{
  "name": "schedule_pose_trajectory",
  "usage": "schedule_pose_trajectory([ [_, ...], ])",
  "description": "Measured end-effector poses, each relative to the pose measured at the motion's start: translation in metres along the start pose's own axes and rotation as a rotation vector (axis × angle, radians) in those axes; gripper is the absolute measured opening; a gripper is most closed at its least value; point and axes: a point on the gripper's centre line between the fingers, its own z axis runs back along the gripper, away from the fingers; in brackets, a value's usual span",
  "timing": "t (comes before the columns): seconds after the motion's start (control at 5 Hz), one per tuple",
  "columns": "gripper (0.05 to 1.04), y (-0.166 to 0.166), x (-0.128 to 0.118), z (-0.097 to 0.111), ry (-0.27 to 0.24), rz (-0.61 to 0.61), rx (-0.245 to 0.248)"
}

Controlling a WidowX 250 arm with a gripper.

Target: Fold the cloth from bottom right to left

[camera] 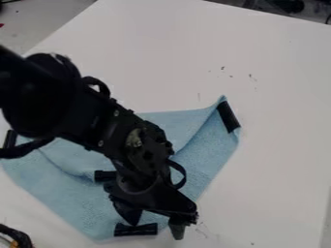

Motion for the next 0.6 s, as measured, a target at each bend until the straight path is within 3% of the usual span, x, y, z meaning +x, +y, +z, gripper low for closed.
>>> schedule_pose_trajectory([
  [0.4, 0.950, 0.001, 0.013, -0.007, 0.017, 0.034, -0.035],
  [0.6, 0.716, 0.005, 0.018, -0.010, 0.023, 0.055, -0.040],
])
